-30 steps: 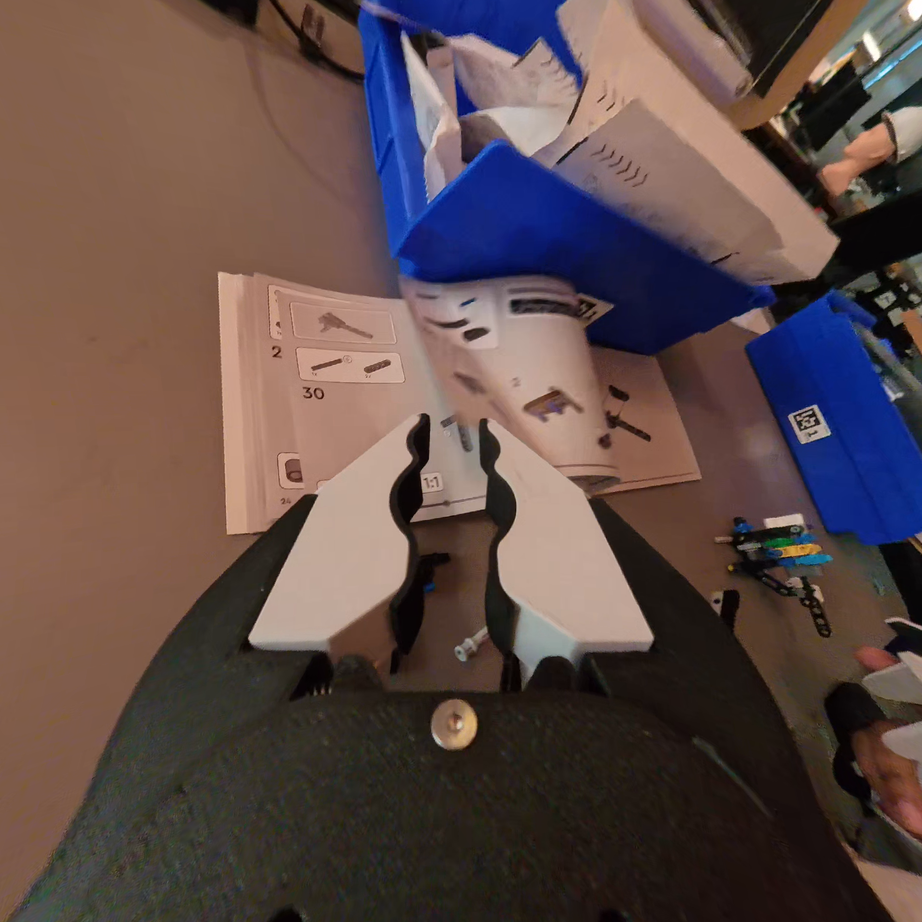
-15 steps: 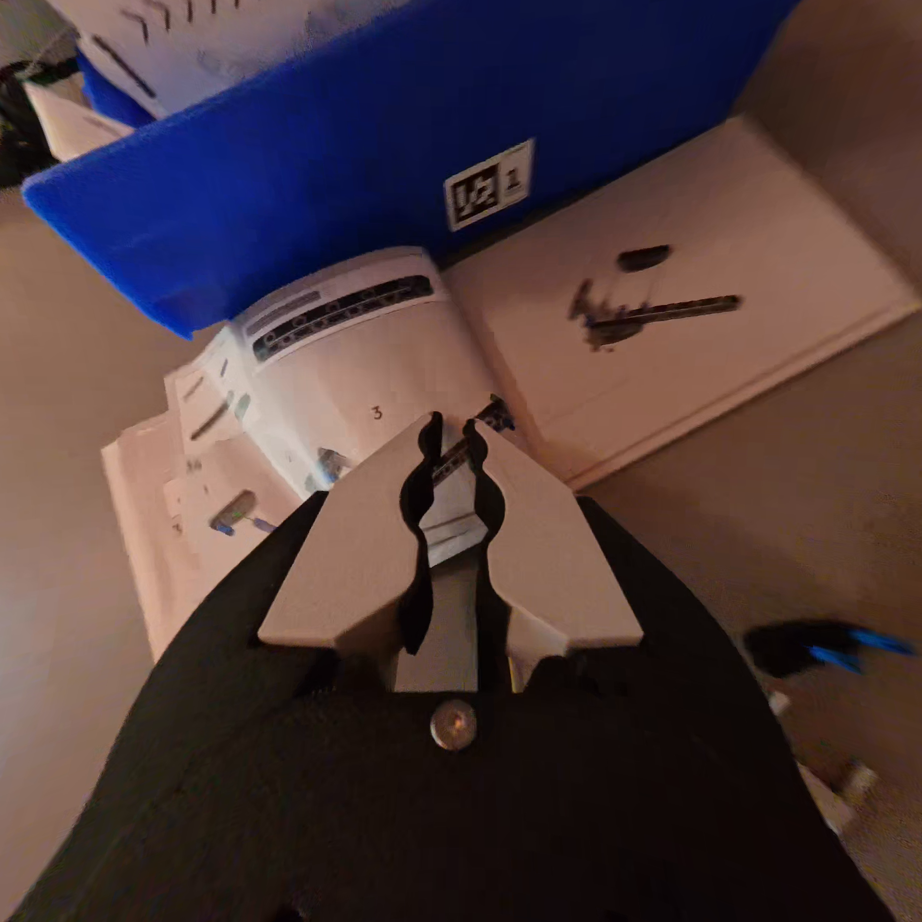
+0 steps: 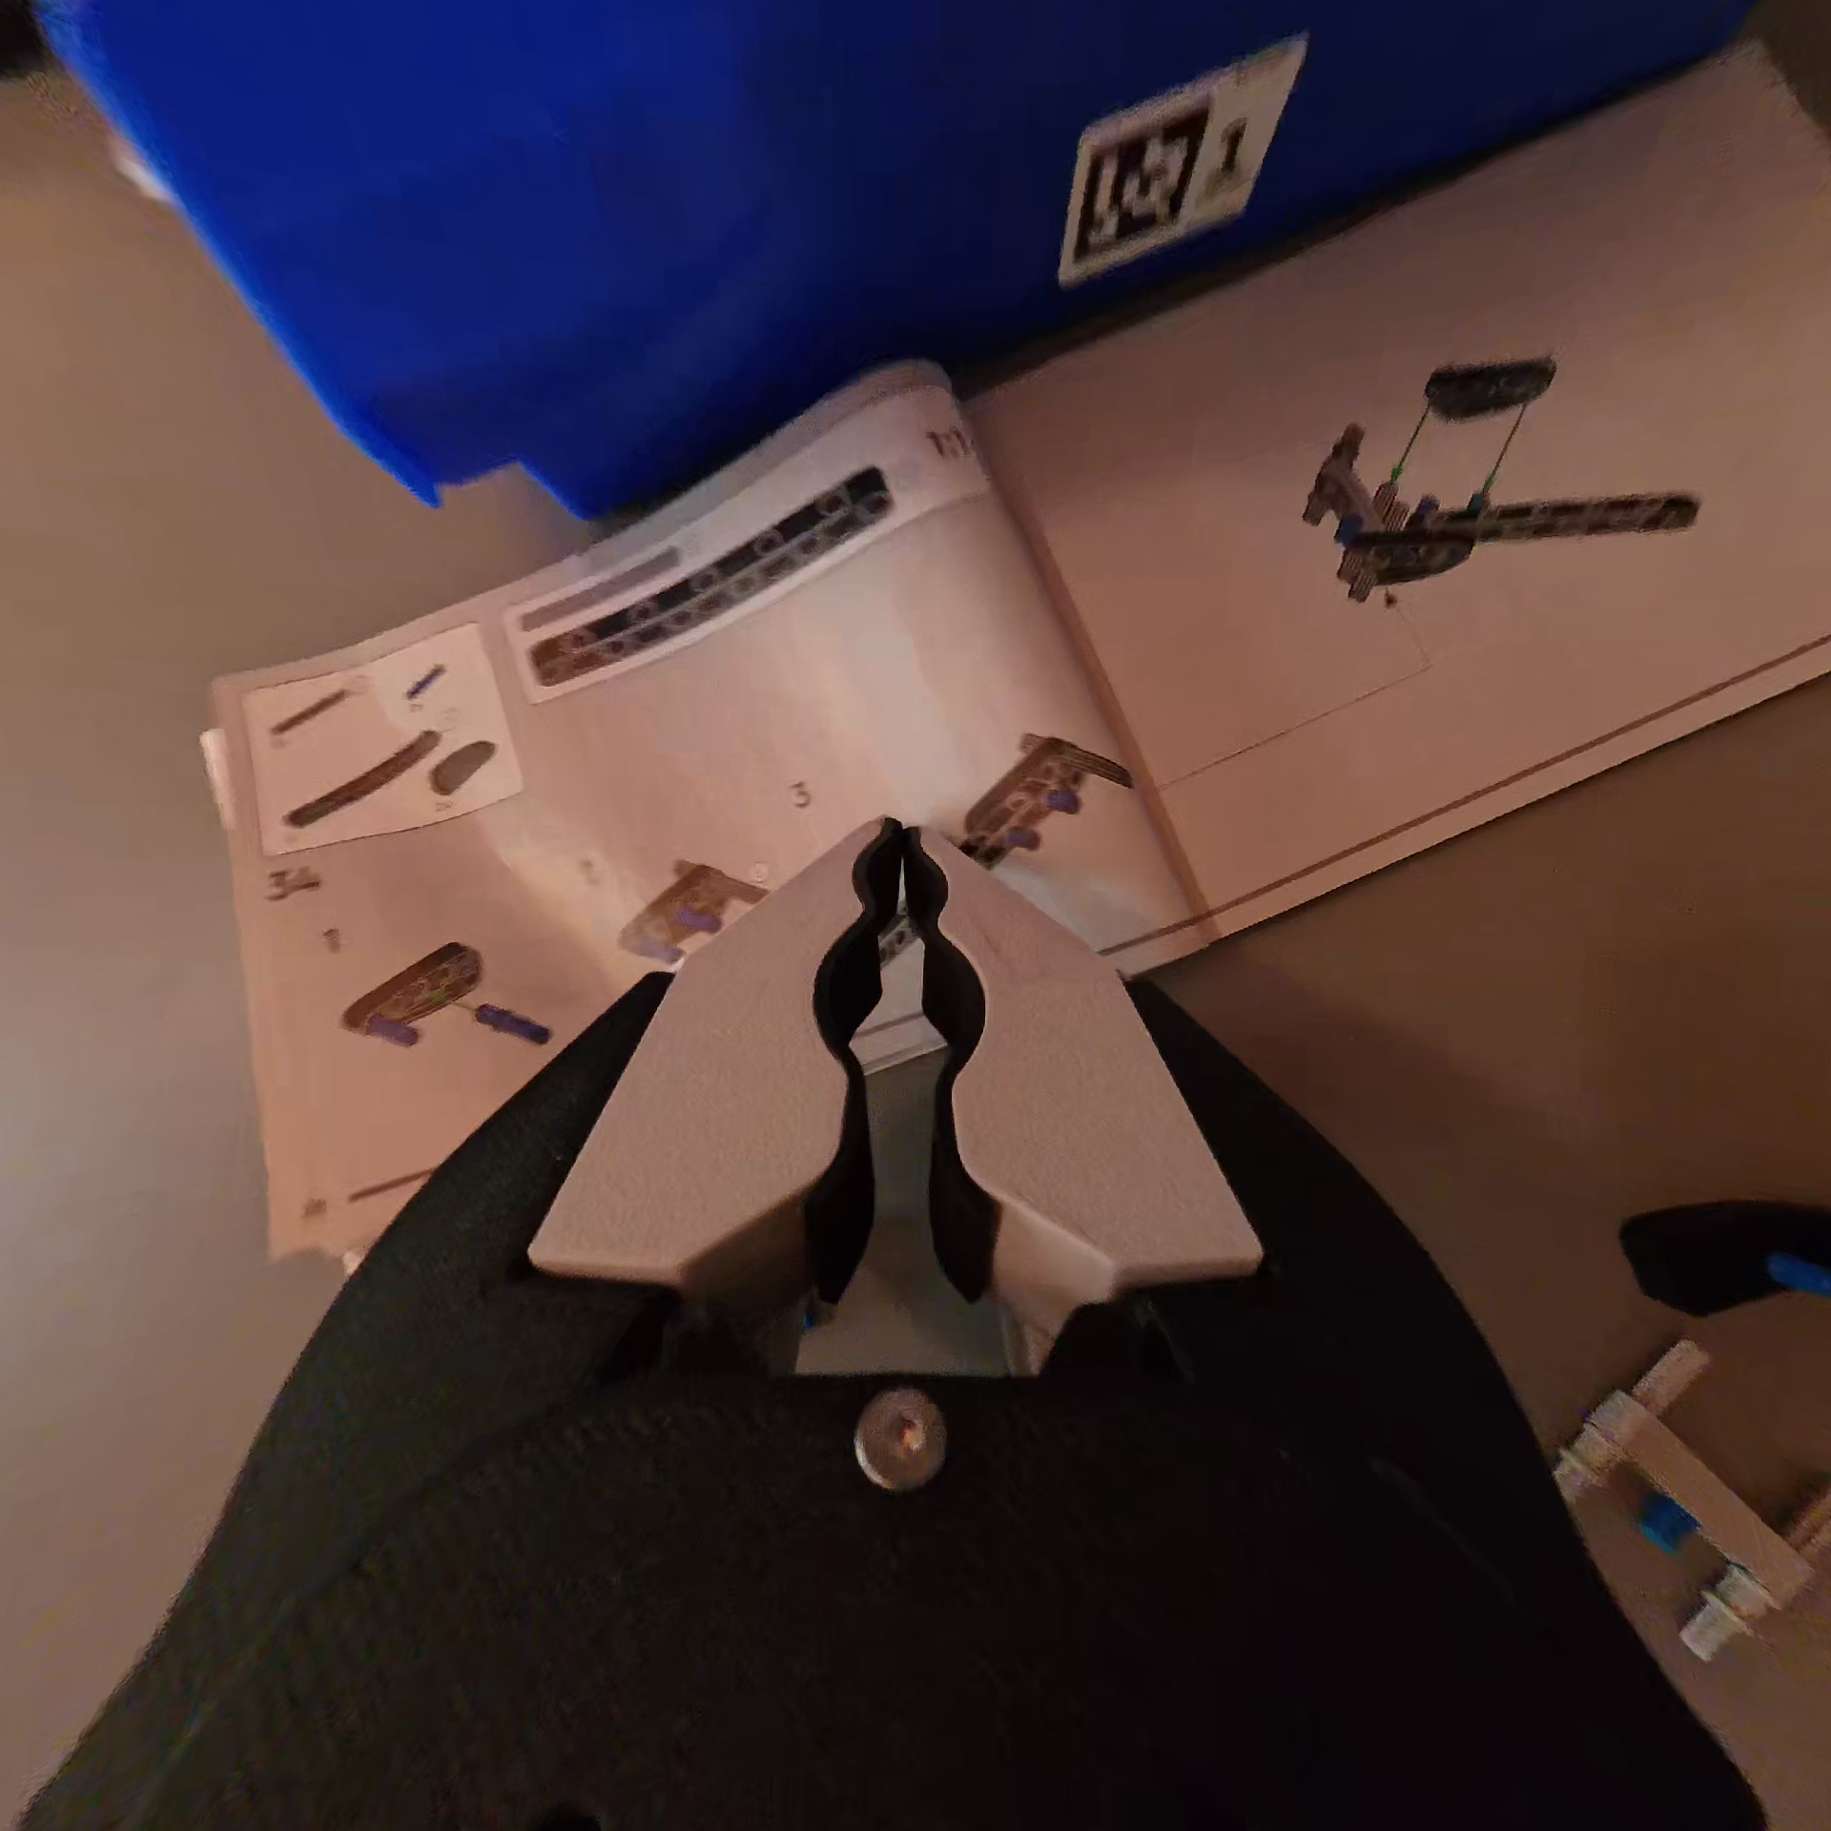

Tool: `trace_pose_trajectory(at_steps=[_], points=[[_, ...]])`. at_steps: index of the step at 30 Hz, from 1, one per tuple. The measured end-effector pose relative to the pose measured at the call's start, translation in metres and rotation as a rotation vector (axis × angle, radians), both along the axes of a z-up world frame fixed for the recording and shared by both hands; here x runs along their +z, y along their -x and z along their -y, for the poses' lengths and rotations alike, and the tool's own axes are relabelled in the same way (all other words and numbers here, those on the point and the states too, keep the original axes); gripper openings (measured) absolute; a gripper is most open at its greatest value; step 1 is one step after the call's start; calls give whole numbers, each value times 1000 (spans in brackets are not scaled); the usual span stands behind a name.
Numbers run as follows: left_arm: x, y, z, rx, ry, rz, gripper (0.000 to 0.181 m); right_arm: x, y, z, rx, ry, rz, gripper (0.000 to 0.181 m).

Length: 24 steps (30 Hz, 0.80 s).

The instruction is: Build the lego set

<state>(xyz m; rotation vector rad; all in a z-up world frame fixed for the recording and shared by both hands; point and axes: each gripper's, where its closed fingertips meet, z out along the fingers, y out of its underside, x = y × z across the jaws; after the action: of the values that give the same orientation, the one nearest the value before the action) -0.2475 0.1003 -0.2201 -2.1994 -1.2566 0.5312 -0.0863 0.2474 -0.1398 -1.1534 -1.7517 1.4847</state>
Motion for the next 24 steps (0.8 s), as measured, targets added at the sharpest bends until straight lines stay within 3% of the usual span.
trace_pose_trajectory(at_steps=[4,8,15,18,24], points=[[26,-2,21,50,-79,-100,0,-2,-4,10,49,-21,-6,15],[35,-26,31,63,-249,-124,0,-15,-6,26,115,-55,25,17],[58,-108,-9,-297,-610,-111,0,-20,7,36,151,-33,38,16],[64,-128,-24,-385,-730,-68,0,-13,12,39,176,37,40,19],[64,-142,-39,-487,-751,-54,0,0,28,53,237,-10,8,19]])
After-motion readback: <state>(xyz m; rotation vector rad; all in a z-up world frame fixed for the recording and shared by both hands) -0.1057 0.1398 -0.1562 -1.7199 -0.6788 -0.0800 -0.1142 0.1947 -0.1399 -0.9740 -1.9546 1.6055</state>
